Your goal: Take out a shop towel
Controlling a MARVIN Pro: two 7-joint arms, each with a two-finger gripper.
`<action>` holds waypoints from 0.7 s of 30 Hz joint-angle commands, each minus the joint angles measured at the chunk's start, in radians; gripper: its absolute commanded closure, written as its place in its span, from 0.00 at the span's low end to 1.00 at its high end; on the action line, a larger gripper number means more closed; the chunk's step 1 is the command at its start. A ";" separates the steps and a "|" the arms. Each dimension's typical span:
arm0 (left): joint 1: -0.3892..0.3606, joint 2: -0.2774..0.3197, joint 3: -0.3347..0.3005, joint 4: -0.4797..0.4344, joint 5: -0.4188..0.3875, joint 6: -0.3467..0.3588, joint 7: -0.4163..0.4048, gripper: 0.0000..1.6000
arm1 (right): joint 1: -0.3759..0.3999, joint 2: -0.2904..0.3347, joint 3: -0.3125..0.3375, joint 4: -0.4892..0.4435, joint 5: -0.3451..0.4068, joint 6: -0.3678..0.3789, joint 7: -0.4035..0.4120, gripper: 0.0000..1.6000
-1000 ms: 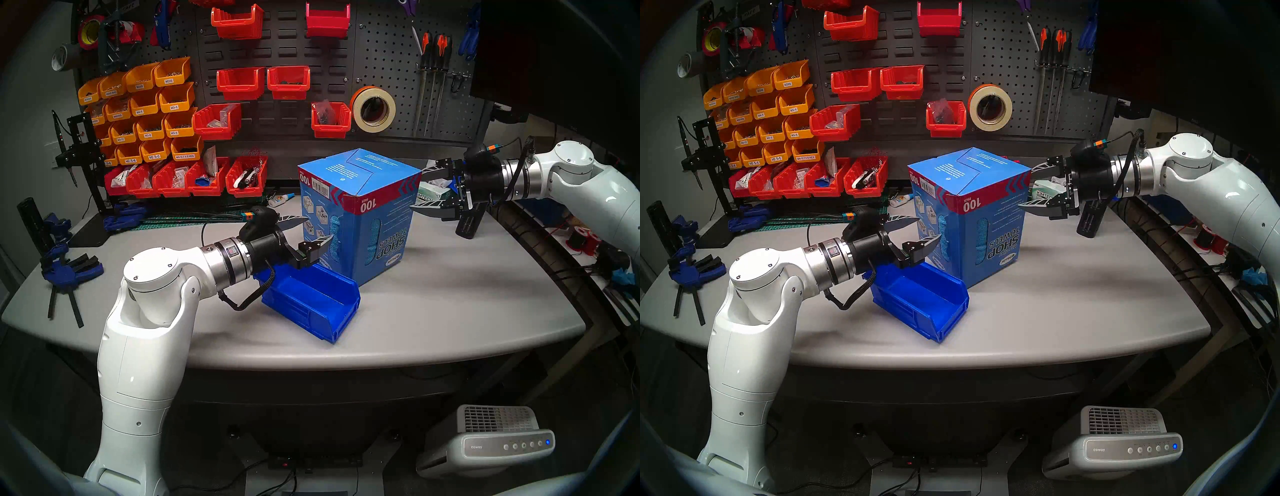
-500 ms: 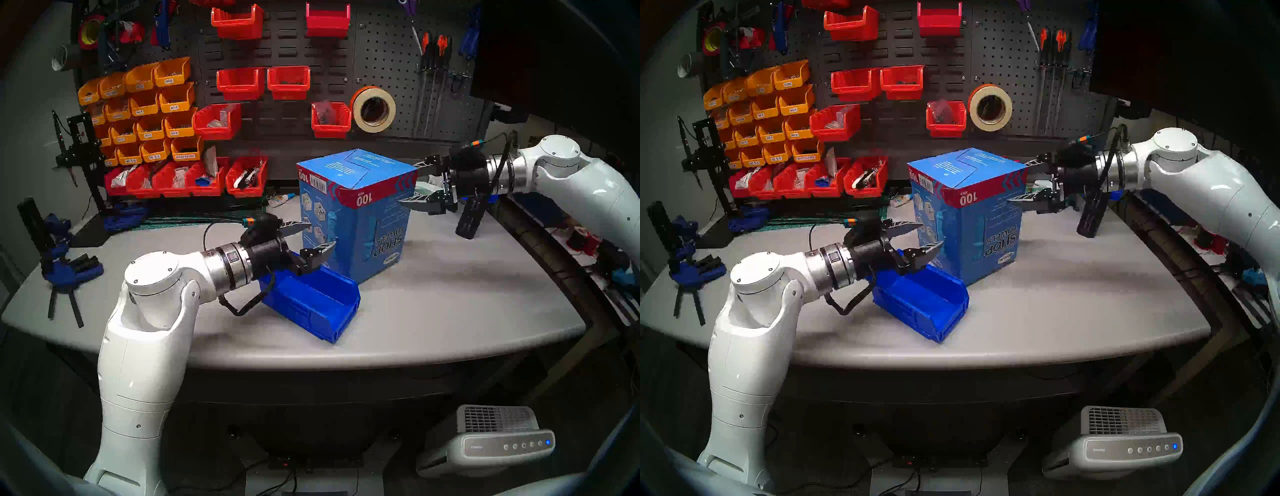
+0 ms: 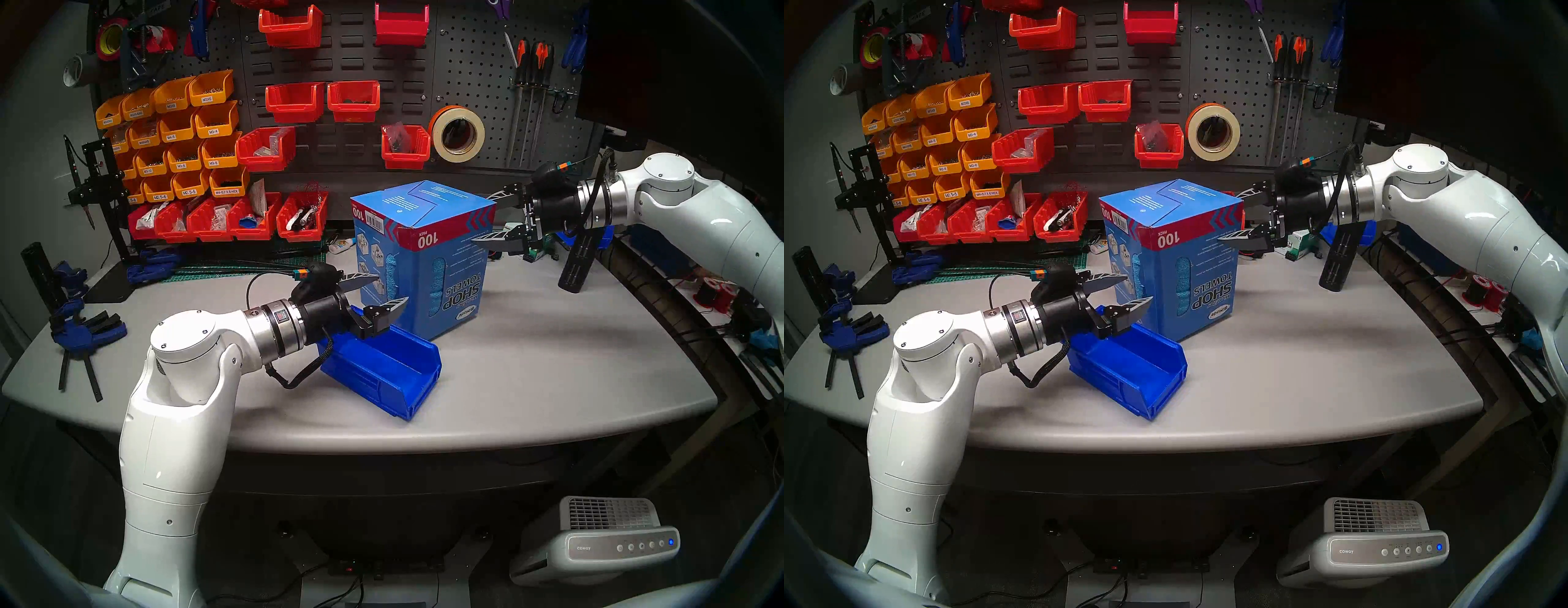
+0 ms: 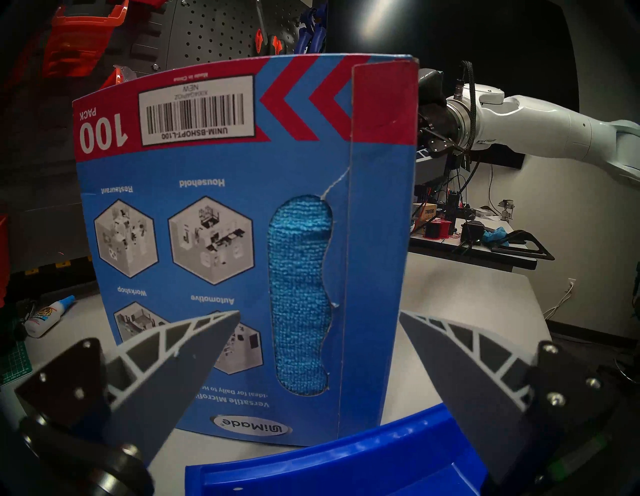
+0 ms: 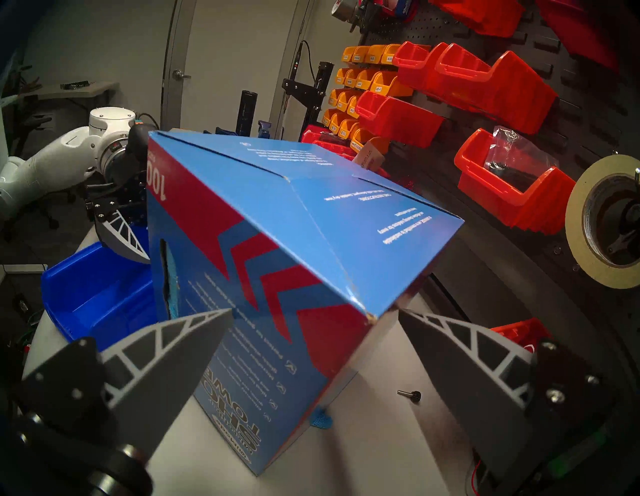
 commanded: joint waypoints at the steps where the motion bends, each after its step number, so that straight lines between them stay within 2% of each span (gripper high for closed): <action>1: -0.029 -0.016 -0.008 -0.019 -0.025 -0.001 -0.009 0.00 | 0.058 -0.030 0.044 -0.004 0.006 -0.002 -0.013 0.00; 8: -0.023 -0.019 -0.009 -0.031 -0.027 0.003 -0.017 0.00 | 0.060 -0.036 0.046 -0.011 0.009 -0.001 -0.019 0.00; 21: -0.019 -0.037 0.020 -0.058 -0.015 0.027 -0.012 0.00 | 0.041 -0.004 0.040 -0.051 0.019 -0.008 -0.037 0.00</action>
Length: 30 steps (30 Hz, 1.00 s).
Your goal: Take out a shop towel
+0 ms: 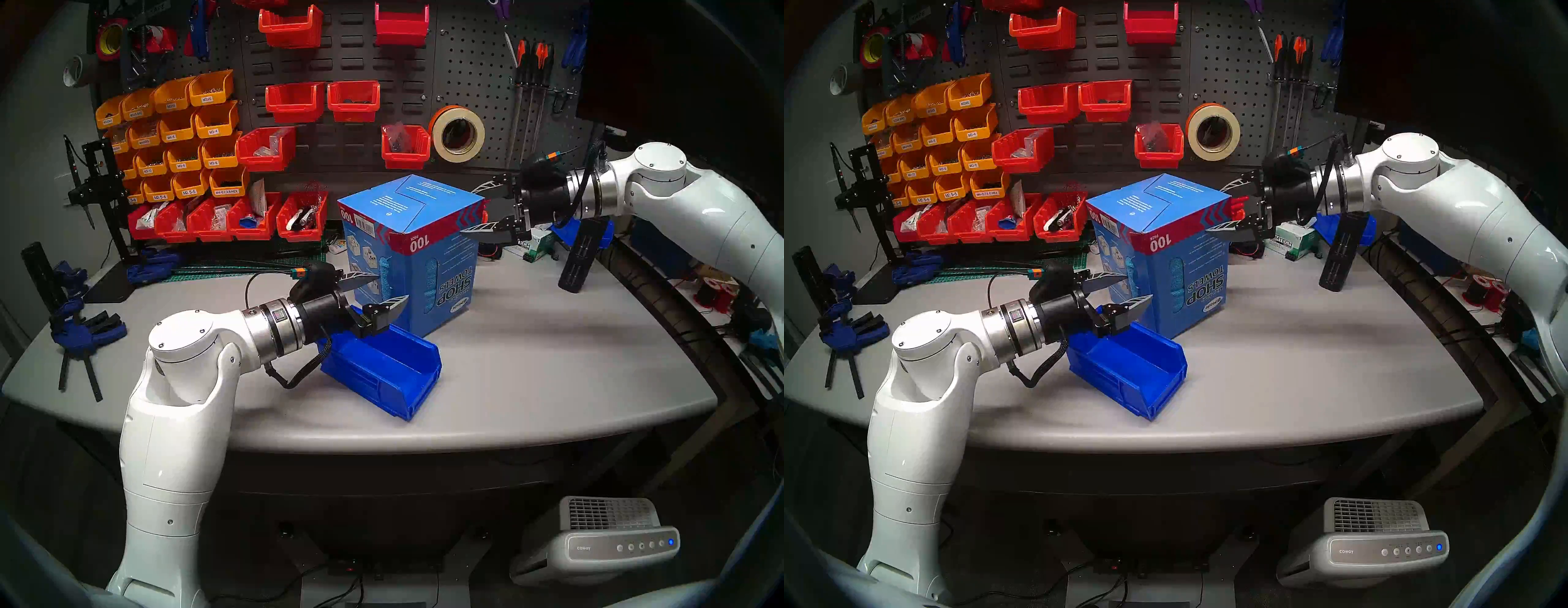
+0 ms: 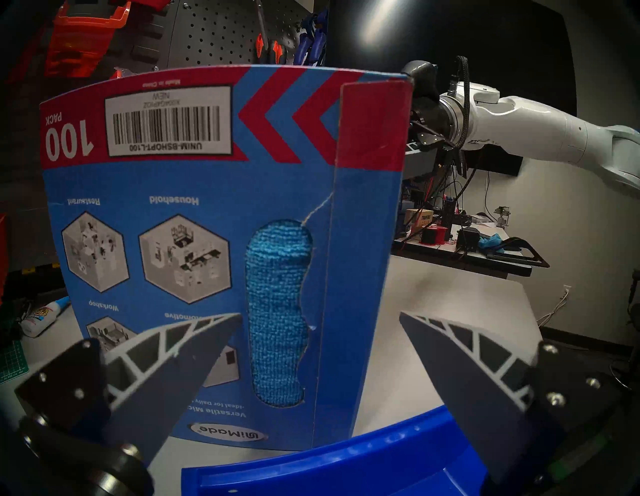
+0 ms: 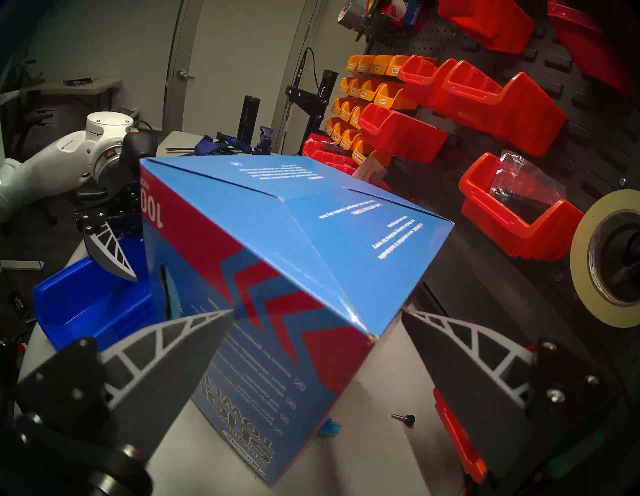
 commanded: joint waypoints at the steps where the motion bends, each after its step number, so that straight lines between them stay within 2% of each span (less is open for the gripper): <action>1: -0.015 -0.025 0.026 -0.051 -0.009 0.011 0.003 0.00 | 0.031 0.015 0.033 -0.031 0.021 -0.009 -0.007 0.00; 11: 0.023 -0.061 0.048 -0.099 0.012 0.024 0.051 0.00 | 0.013 0.065 0.025 -0.088 0.029 -0.013 -0.027 0.00; 14: 0.090 -0.119 0.056 -0.166 0.060 0.033 0.176 0.00 | 0.000 0.099 0.018 -0.125 0.036 -0.014 -0.043 0.00; 18: 0.127 -0.133 0.064 -0.197 0.070 0.035 0.209 0.00 | -0.004 0.116 0.015 -0.138 0.038 -0.013 -0.052 0.00; 21: 0.181 -0.168 0.070 -0.250 0.083 0.063 0.277 0.00 | -0.006 0.131 0.011 -0.148 0.037 -0.014 -0.060 0.00; 25: 0.212 -0.197 0.080 -0.289 0.087 0.091 0.326 0.00 | -0.008 0.140 0.009 -0.156 0.040 -0.015 -0.067 0.00; 30: 0.234 -0.200 0.092 -0.321 0.087 0.108 0.356 0.00 | -0.009 0.147 0.005 -0.163 0.040 -0.014 -0.070 0.00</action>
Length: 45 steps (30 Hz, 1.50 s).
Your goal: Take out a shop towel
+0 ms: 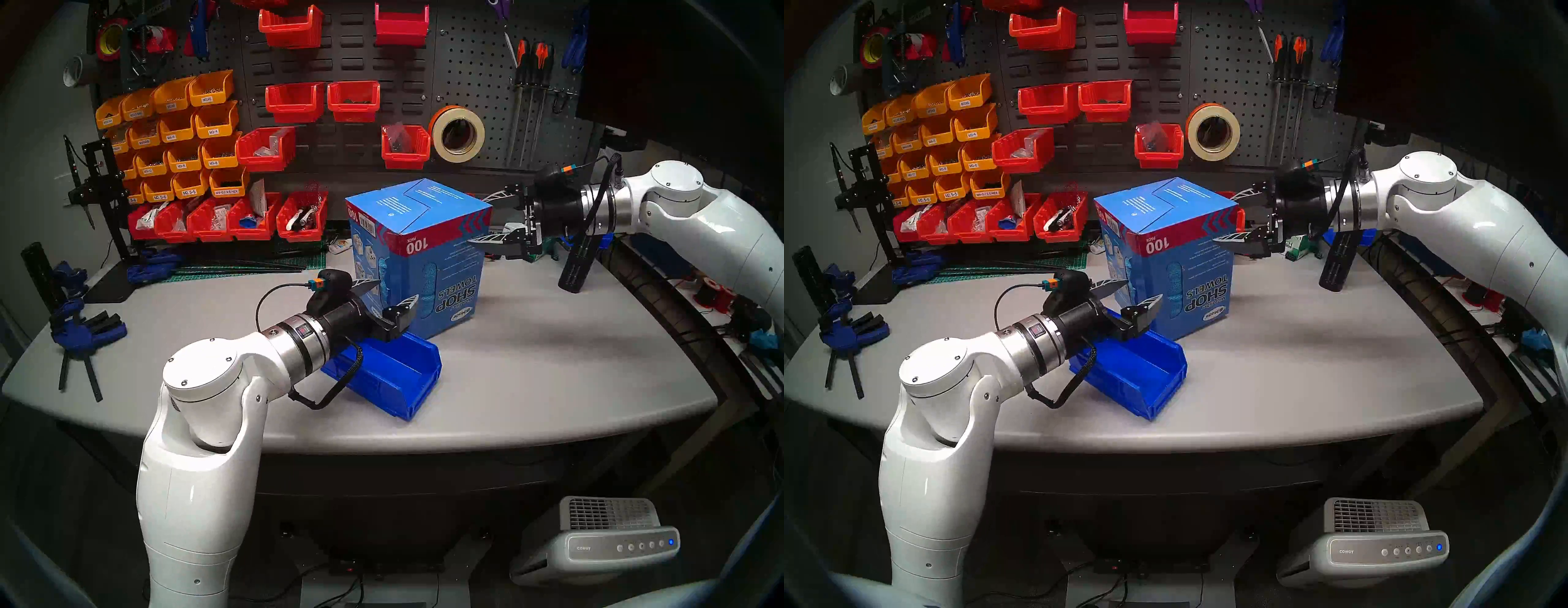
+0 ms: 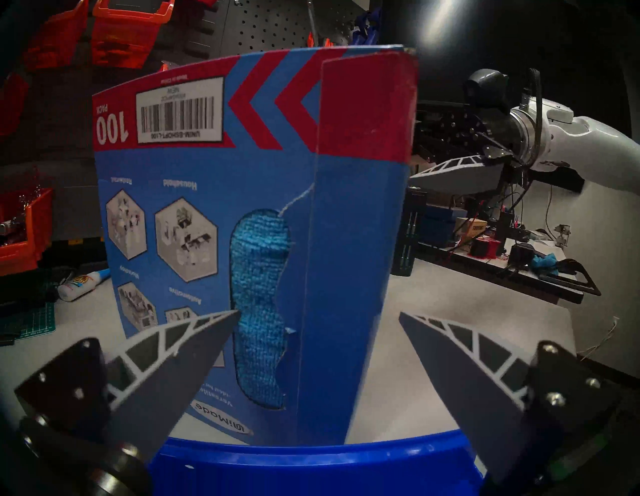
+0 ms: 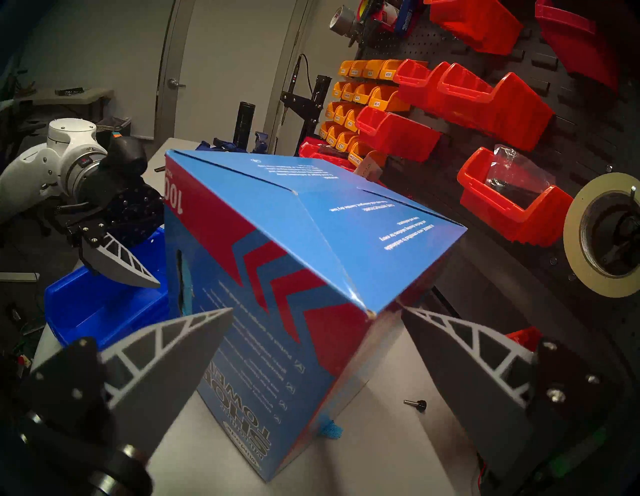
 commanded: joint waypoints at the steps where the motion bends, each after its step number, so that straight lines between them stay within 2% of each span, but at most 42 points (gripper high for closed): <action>1: 0.048 -0.059 0.009 -0.098 -0.010 0.022 0.045 0.00 | 0.016 0.023 0.018 -0.022 0.013 -0.004 -0.005 0.00; 11: 0.023 -0.053 0.011 -0.111 -0.062 -0.002 0.003 0.00 | 0.019 0.028 0.012 -0.028 0.012 -0.004 -0.014 0.00; 12: 0.011 -0.041 0.011 -0.110 -0.065 -0.018 -0.013 0.00 | 0.021 0.030 0.011 -0.029 0.009 -0.003 -0.017 0.00; 21: -0.028 -0.003 0.003 -0.103 -0.078 -0.014 -0.071 0.00 | 0.026 0.039 0.010 -0.038 0.010 -0.002 -0.021 0.00; 32: -0.007 0.026 0.003 -0.106 -0.065 -0.014 -0.091 0.00 | 0.025 0.063 0.006 -0.066 0.010 0.003 -0.027 0.00; 45: 0.024 0.067 0.024 -0.110 -0.017 -0.064 -0.089 0.00 | 0.023 0.081 0.006 -0.087 0.019 -0.001 -0.028 0.00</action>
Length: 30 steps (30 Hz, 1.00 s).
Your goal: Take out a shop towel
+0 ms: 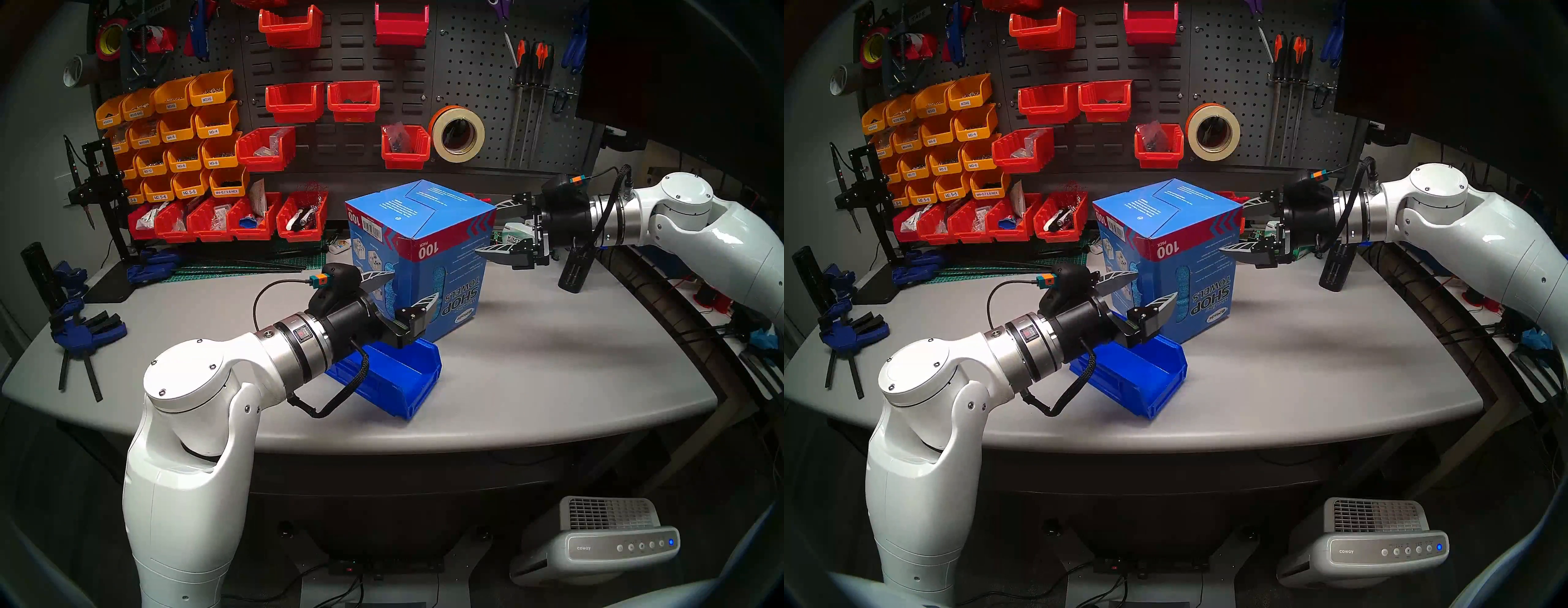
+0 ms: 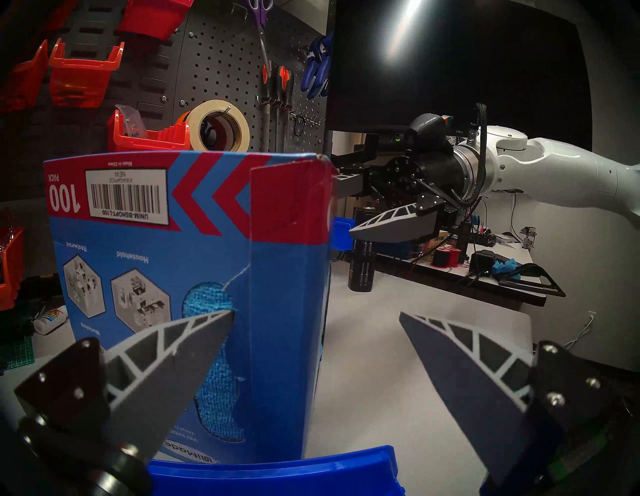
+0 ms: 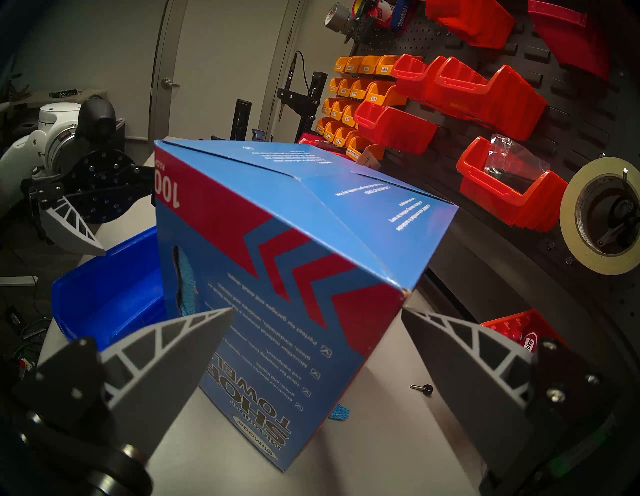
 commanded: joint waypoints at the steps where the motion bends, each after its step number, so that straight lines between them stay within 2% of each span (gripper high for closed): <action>1: 0.009 0.015 0.015 -0.027 0.020 -0.042 -0.005 0.00 | 0.025 0.013 0.025 -0.014 0.017 -0.003 0.004 0.00; 11: 0.023 0.035 0.058 -0.008 0.130 -0.114 0.045 0.00 | 0.024 0.033 0.024 -0.038 0.023 -0.009 0.002 0.00; 13: 0.021 0.016 0.072 0.001 0.154 -0.107 0.081 0.00 | 0.025 0.046 0.027 -0.048 0.032 -0.010 -0.001 0.00; 21: 0.016 -0.021 0.093 0.012 0.163 -0.096 0.123 0.00 | 0.024 0.062 0.024 -0.060 0.031 -0.011 -0.002 0.00; 30: 0.012 -0.089 0.107 0.004 0.162 -0.028 0.216 0.00 | 0.026 0.077 0.024 -0.072 0.035 -0.012 -0.006 0.00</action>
